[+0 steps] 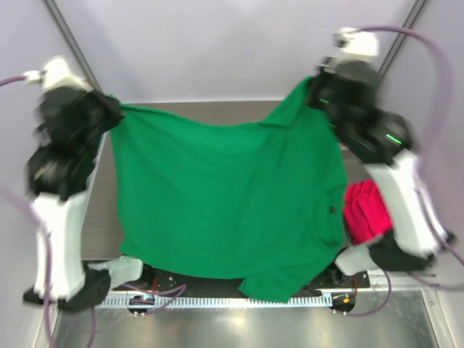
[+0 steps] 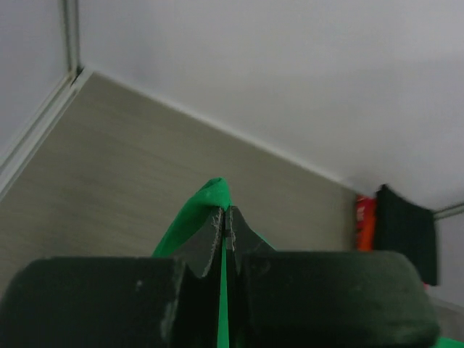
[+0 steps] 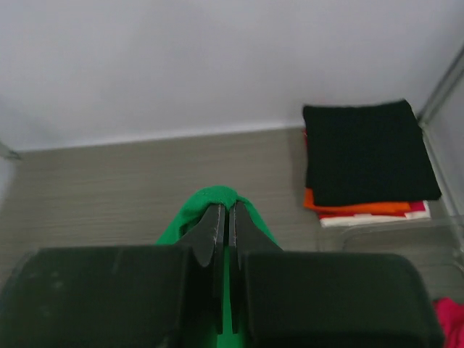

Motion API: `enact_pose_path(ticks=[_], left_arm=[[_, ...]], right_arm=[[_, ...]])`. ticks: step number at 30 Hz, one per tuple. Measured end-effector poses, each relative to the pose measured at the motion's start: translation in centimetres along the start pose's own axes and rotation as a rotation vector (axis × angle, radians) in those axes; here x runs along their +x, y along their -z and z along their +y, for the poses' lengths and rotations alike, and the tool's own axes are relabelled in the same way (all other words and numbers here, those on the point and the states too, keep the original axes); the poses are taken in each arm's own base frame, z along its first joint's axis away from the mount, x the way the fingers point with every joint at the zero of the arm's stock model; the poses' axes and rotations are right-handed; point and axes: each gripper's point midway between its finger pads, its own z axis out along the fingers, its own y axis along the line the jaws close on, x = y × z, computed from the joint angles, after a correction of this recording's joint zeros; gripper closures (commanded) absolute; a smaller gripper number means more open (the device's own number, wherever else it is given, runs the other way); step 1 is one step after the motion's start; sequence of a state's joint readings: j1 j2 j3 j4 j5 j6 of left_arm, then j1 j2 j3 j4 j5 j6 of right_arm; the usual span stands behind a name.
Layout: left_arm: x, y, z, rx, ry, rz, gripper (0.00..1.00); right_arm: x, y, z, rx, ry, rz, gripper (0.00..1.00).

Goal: Fold and stack the t-shirts
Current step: Flatten the tshirt out

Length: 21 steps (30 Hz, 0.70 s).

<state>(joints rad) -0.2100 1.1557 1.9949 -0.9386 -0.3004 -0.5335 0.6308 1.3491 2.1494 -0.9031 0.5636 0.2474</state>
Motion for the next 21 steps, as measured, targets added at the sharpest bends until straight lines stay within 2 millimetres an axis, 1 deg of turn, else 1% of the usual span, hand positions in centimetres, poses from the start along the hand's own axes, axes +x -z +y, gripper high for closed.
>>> enact_pose_path(ticks=[1,2,3,4,5,6,7,8,9,10,11,12,13,15,16,17,19,20,21], left_arm=[[2.5,-3.0,1.1,-0.068,-0.027,0.065,1.0],[5.0,-5.7,2.3,-0.129,-0.051,0.13,1.0],[7.8,-8.3,3.8,-0.192,-0.074,0.196,1.0],[11.4,-11.4,6.1,-0.277,-0.1,0.288,0.92],[14.4,-13.6,8.1,-0.341,-0.12,0.365,0.78],[17.5,-15.8,10.4,-0.409,-0.138,0.451,0.44],[20.2,-17.3,12.3,-0.457,-0.155,0.525,0.3],[23.2,-18.8,14.3,-0.51,-0.165,0.604,0.2],[26.1,-19.8,16.2,-0.553,-0.177,0.685,0.08],[28.0,-20.1,17.4,-0.579,-0.185,0.738,0.05],[30.0,-20.1,18.8,-0.606,-0.19,0.791,0.04],[31.1,-19.6,19.5,-0.623,-0.194,0.823,0.04],[31.7,-18.7,20.0,-0.637,-0.201,0.852,0.04],[31.5,-17.2,20.0,-0.634,-0.207,0.86,0.05],[30.8,-16.3,19.7,-0.626,-0.205,0.847,0.05],[29.9,-15.5,19.3,-0.612,-0.202,0.823,0.05],[27.9,-14.0,18.3,-0.576,-0.189,0.759,0.05],[27.1,-13.3,18.0,-0.561,-0.182,0.731,0.06],[26.4,-12.2,17.7,-0.541,-0.173,0.698,0.06]], right_arm=[[2.2,-3.3,0.4,0.063,0.044,0.046,0.99],[5.2,-7.2,0.8,0.13,0.098,0.105,0.99],[7.9,-10.2,0.9,0.184,0.141,0.15,0.76],[11.7,-13.7,1.0,0.227,0.193,0.219,0.44],[15.5,-16.8,1.0,0.264,0.239,0.287,0.17],[19.6,-20.0,0.7,0.303,0.288,0.361,0.01],[22.9,-22.6,0.5,0.325,0.318,0.414,0.0],[26.1,-24.4,0.1,0.343,0.348,0.466,0.0],[29.3,-25.7,-0.3,0.356,0.379,0.521,0.0],[32.0,-26.1,-1.0,0.371,0.412,0.579,0.0],[34.1,-26.0,-1.7,0.383,0.44,0.633,0.0],[36.1,-25.4,-2.4,0.387,0.461,0.685,0.0],[37.3,-24.4,-2.9,0.384,0.47,0.724,0.0],[38.5,-22.0,-3.2,0.358,0.461,0.773,0.0],[38.7,-20.1,-3.4,0.336,0.443,0.799,0.0],[38.3,-18.6,-3.5,0.316,0.418,0.811,0.0],[36.9,-16.6,-2.6,0.259,0.334,0.788,0.0],[36.0,-16.1,-2.0,0.233,0.294,0.77,0.0],[35.0,-15.8,-1.3,0.203,0.244,0.742,0.0]])
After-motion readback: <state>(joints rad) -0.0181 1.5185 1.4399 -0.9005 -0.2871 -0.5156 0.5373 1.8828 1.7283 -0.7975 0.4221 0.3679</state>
